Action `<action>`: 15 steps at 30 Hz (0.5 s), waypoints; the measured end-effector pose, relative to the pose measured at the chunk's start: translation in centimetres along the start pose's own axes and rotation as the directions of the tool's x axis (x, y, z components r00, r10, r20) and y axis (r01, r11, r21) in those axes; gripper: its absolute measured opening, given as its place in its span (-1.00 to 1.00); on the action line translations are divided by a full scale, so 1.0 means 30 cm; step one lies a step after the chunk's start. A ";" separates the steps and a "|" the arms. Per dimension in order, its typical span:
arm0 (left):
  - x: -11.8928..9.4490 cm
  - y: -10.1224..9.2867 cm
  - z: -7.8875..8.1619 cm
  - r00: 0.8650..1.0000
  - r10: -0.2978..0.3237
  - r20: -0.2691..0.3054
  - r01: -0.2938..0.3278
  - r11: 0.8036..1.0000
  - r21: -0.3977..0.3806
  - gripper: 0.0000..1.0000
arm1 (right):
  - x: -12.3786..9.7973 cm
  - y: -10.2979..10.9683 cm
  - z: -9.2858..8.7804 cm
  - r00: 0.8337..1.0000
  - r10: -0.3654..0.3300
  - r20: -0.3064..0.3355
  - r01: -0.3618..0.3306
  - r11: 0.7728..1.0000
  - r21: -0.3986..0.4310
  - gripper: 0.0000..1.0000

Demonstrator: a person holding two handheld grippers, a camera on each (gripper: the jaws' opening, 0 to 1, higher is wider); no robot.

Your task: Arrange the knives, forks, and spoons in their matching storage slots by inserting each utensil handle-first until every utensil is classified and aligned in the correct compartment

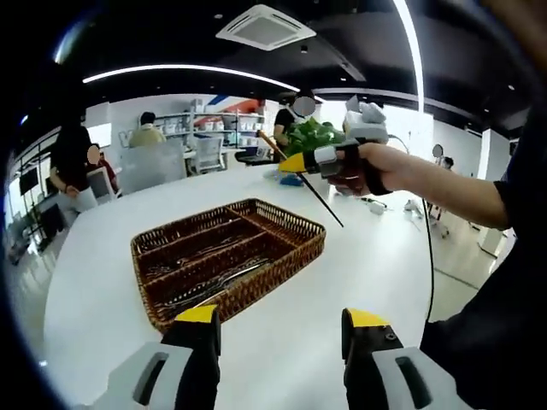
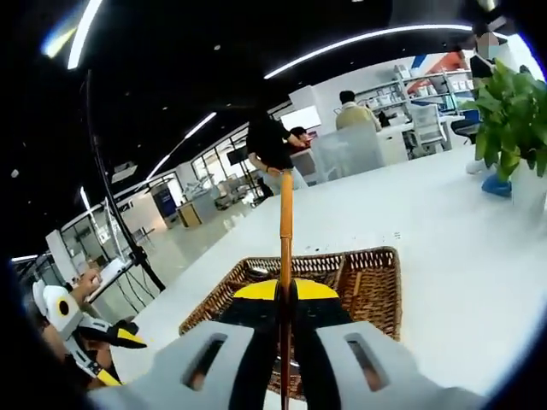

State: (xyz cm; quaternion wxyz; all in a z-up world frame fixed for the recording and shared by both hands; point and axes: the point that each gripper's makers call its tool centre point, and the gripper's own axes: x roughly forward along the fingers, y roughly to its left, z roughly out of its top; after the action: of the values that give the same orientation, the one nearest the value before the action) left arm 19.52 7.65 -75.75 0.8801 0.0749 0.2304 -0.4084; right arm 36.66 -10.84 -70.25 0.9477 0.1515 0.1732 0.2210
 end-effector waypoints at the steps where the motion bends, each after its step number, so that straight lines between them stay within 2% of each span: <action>1: -0.004 0.006 -0.001 1.000 0.001 0.002 -0.001 1.000 -0.003 0.19 | 0.009 -0.014 0.003 1.000 -0.006 -0.002 0.006 1.000 0.006 -0.94; 7: -0.010 0.025 -0.020 1.000 0.017 -0.005 -0.017 1.000 -0.013 0.31 | 0.068 -0.086 0.011 0.998 -0.059 -0.013 0.060 0.998 0.028 -0.94; 11: -0.014 0.028 -0.026 1.000 0.022 -0.003 -0.022 1.000 -0.021 0.37 | 0.118 -0.122 -0.019 0.995 -0.089 -0.041 0.090 0.995 0.033 -0.94; 15: -0.018 0.032 -0.031 1.000 0.030 -0.002 -0.030 0.999 -0.021 0.53 | 0.163 -0.153 -0.052 0.991 -0.118 -0.070 0.122 0.991 0.047 -0.94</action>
State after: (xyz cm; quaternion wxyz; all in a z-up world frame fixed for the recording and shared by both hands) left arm 19.62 8.94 -76.38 0.8866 0.0696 0.2342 -0.3927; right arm 41.85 -12.14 -74.58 0.9487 0.1574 0.2194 0.1642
